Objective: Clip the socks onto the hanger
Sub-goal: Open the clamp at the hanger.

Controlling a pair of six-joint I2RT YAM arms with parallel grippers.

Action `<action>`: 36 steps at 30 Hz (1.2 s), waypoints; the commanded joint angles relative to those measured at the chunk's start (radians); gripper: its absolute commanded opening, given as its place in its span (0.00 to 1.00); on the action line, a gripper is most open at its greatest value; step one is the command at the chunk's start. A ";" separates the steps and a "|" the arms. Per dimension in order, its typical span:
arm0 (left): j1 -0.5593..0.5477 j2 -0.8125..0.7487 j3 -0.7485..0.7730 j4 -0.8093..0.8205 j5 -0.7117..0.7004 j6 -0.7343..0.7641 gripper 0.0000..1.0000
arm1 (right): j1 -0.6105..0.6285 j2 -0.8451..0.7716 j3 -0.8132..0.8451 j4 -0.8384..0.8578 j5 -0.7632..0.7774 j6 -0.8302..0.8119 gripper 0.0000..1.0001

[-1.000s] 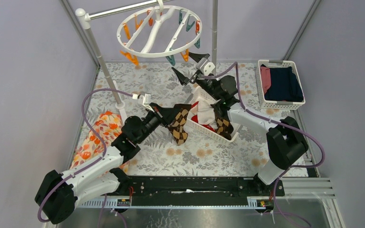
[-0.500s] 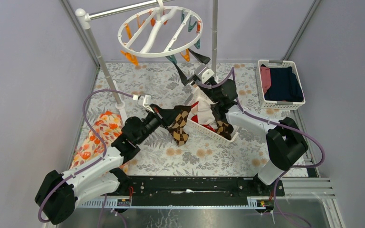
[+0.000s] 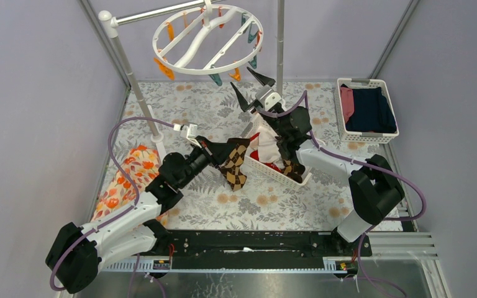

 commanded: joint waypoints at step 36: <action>0.016 -0.028 -0.022 0.052 0.014 -0.004 0.00 | 0.146 0.169 0.187 0.177 0.189 -0.112 0.65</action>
